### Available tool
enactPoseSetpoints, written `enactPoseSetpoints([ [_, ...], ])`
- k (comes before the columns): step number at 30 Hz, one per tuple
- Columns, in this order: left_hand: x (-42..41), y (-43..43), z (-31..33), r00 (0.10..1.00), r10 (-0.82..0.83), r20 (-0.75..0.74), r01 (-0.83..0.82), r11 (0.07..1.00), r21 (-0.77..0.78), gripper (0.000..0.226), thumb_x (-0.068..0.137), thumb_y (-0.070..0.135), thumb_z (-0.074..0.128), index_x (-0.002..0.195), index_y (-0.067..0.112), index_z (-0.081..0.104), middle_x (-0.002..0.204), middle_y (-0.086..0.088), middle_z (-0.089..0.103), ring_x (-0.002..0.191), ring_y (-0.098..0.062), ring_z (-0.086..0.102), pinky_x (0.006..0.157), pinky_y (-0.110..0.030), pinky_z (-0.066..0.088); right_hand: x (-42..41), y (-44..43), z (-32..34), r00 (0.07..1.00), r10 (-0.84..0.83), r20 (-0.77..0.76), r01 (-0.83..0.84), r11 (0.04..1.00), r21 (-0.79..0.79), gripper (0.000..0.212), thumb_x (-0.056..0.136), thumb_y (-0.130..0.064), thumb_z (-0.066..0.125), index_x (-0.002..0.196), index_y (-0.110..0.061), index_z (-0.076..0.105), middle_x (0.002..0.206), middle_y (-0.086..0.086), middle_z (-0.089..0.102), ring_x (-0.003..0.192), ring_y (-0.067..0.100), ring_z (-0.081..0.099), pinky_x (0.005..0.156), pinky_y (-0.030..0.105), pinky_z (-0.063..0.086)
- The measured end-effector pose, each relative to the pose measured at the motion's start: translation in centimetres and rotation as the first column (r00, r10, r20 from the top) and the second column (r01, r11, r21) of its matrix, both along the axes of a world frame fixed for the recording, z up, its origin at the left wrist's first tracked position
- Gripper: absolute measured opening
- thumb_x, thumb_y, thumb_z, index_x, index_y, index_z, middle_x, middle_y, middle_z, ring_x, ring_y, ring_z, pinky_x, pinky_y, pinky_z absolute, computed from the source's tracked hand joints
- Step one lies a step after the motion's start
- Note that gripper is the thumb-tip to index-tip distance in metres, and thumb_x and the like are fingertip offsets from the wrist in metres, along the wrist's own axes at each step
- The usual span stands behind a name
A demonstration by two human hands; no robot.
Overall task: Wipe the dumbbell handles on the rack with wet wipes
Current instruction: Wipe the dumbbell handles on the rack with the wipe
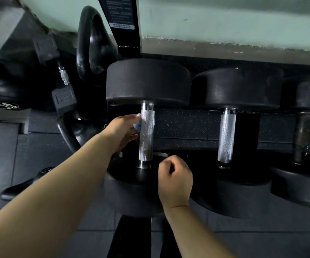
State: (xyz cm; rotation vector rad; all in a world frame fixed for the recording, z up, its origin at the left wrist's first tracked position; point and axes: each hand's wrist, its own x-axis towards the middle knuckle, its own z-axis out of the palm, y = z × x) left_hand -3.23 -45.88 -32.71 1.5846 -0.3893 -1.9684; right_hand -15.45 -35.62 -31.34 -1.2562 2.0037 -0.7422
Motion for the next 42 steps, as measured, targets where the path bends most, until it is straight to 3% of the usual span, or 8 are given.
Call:
enactPoseSetpoints([
  [8, 0.7, 2.1, -1.8, 0.994, -0.107, -0.032, 0.110, 0.982, 0.153, 0.023, 0.091, -0.002, 0.037, 0.089, -0.003, 0.061, 0.067, -0.005, 0.069, 0.058, -0.013, 0.065, 0.053, -0.019, 0.055, -0.1, 0.1, -0.2, 0.999, -0.034, 0.020, 0.034, 0.999, 0.017, 0.039, 0.064, -0.038, 0.026, 0.055, -0.011, 0.052, 0.052, -0.017, 0.038, 0.054, -0.001, 0.039, 0.053, 0.010, 0.028],
  [12, 0.4, 0.6, -1.7, 0.994, -0.007, -0.110, 0.014, 0.998, 0.063, 0.042, 0.093, 0.004, 0.030, 0.064, 0.008, 0.060, 0.055, -0.001, 0.061, 0.056, -0.015, 0.055, 0.055, -0.022, 0.046, 0.0, 0.2, -0.1, 1.000, -0.024, 0.018, 0.024, 1.000, 0.001, 0.038, 0.066, -0.036, 0.027, 0.054, -0.011, 0.053, 0.051, -0.018, 0.038, 0.053, 0.001, 0.040, 0.054, 0.009, 0.028],
  [20, 1.1, 3.9, -1.7, 0.966, -0.199, -0.166, 0.208, 0.977, 0.041, 0.047, 0.090, -0.005, 0.031, 0.065, 0.006, 0.070, 0.059, -0.001, 0.068, 0.053, -0.009, 0.065, 0.053, -0.015, 0.052, 0.1, 0.0, -0.1, 0.999, -0.045, 0.018, 0.046, 0.999, -0.011, 0.040, 0.065, -0.036, 0.028, 0.056, -0.009, 0.057, 0.054, -0.016, 0.042, 0.053, -0.003, 0.038, 0.055, 0.007, 0.029],
  [24, 1.0, 1.3, -1.6, 0.983, -0.090, -0.160, 0.090, 0.996, -0.008, 0.037, 0.091, -0.001, 0.036, 0.074, 0.009, 0.067, 0.057, 0.002, 0.067, 0.051, -0.004, 0.063, 0.051, -0.013, 0.050, 0.1, 0.0, -0.1, 0.999, -0.040, -0.008, 0.040, 0.999, -0.036, 0.036, 0.067, -0.033, 0.030, 0.054, -0.010, 0.054, 0.052, -0.016, 0.041, 0.049, 0.005, 0.034, 0.052, 0.012, 0.026],
  [28, 1.1, -1.3, -0.9, 0.966, -0.027, -0.256, 0.013, 0.998, -0.055, 0.027, 0.044, 0.003, 0.061, 0.064, 0.015, 0.074, 0.049, 0.005, 0.061, 0.044, -0.002, 0.058, 0.047, -0.011, 0.047, 0.0, 0.2, 0.1, 1.000, -0.011, 0.020, 0.011, 1.000, 0.000, 0.028, 0.067, -0.036, 0.028, 0.055, -0.020, 0.047, 0.051, -0.017, 0.038, 0.052, -0.001, 0.039, 0.055, 0.006, 0.033],
  [31, 1.7, 0.9, -1.6, 0.969, -0.200, -0.143, 0.184, 0.976, -0.119, 0.032, 0.082, -0.008, 0.040, 0.095, 0.010, 0.064, 0.071, 0.003, 0.071, 0.065, -0.004, 0.066, 0.063, -0.013, 0.052, 0.0, 0.0, 0.2, 0.999, -0.030, 0.023, 0.030, 0.999, 0.023, 0.029, 0.064, -0.038, 0.026, 0.055, -0.020, 0.046, 0.052, -0.016, 0.039, 0.054, 0.005, 0.039, 0.052, 0.018, 0.026],
  [34, 2.5, 3.8, -2.0, 0.941, -0.308, -0.137, 0.308, 0.951, -0.023, 0.032, 0.089, -0.009, 0.032, 0.098, 0.003, 0.060, 0.082, -0.006, 0.070, 0.072, -0.011, 0.068, 0.065, -0.018, 0.054, 0.0, -0.1, 0.3, 0.999, -0.039, 0.020, 0.039, 0.999, 0.025, 0.027, 0.063, -0.039, 0.026, 0.055, -0.021, 0.045, 0.051, -0.015, 0.039, 0.055, 0.007, 0.040, 0.052, 0.019, 0.022],
  [42, 0.0, 0.0, -1.2, 0.984, -0.100, -0.147, 0.085, 0.991, -0.103, 0.038, 0.088, -0.006, 0.023, 0.096, 0.005, 0.058, 0.068, -0.001, 0.071, 0.061, -0.007, 0.064, 0.057, -0.013, 0.049, 0.0, 0.0, 0.2, 1.000, -0.021, 0.000, 0.021, 1.000, -0.016, 0.037, 0.066, -0.035, 0.026, 0.055, -0.012, 0.052, 0.054, -0.009, 0.045, 0.056, 0.013, 0.045, 0.051, 0.023, 0.031],
])
